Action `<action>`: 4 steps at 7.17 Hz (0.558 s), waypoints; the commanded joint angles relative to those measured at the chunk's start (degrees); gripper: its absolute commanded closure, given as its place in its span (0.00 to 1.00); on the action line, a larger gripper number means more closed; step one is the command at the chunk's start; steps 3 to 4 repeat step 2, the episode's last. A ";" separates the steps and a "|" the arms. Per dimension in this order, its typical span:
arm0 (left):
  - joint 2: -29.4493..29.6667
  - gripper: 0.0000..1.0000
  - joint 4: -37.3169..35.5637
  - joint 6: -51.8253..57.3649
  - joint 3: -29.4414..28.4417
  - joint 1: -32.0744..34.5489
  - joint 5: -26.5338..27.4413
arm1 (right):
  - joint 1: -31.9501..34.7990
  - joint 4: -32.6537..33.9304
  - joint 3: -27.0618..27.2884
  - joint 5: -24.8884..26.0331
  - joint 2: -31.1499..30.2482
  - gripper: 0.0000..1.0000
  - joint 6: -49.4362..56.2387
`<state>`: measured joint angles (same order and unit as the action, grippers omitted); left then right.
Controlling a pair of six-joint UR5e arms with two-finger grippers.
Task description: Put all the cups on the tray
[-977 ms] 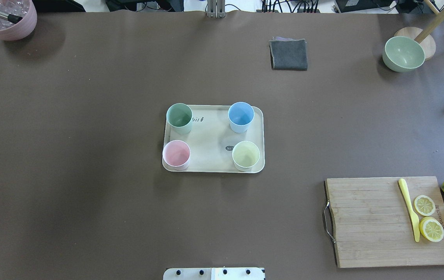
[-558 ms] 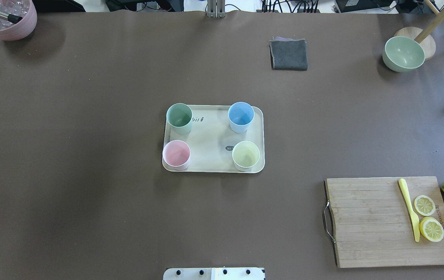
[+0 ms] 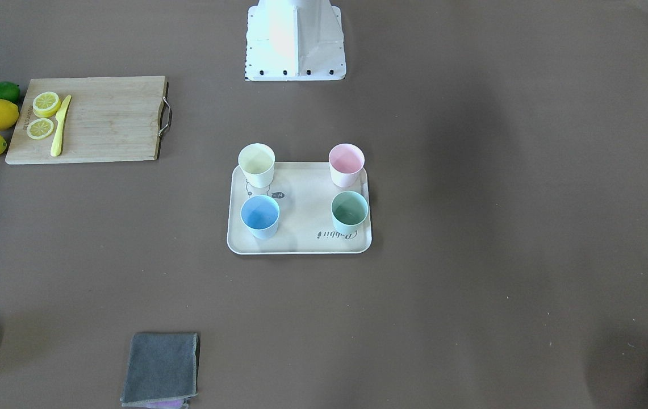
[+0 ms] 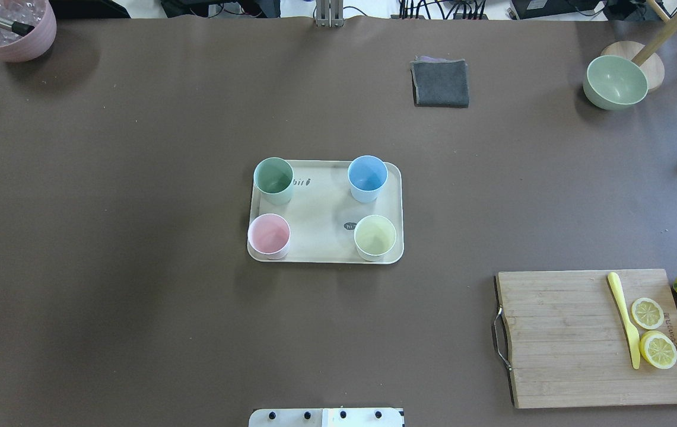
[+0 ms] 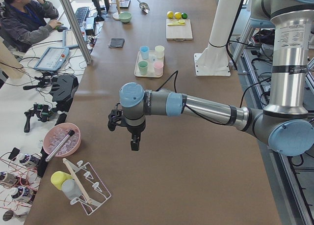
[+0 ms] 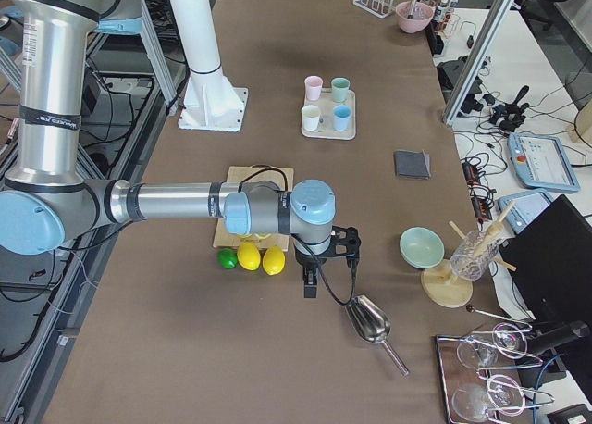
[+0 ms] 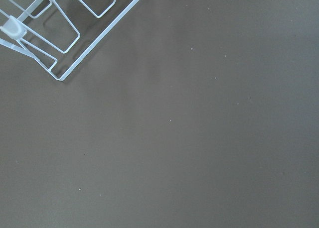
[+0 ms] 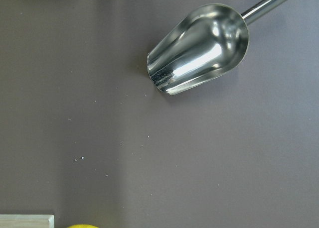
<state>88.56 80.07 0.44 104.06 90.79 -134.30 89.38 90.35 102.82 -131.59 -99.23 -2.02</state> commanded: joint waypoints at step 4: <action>0.04 0.02 0.00 0.00 0.00 0.00 0.00 | 0.00 0.00 0.10 -0.07 0.00 0.00 0.00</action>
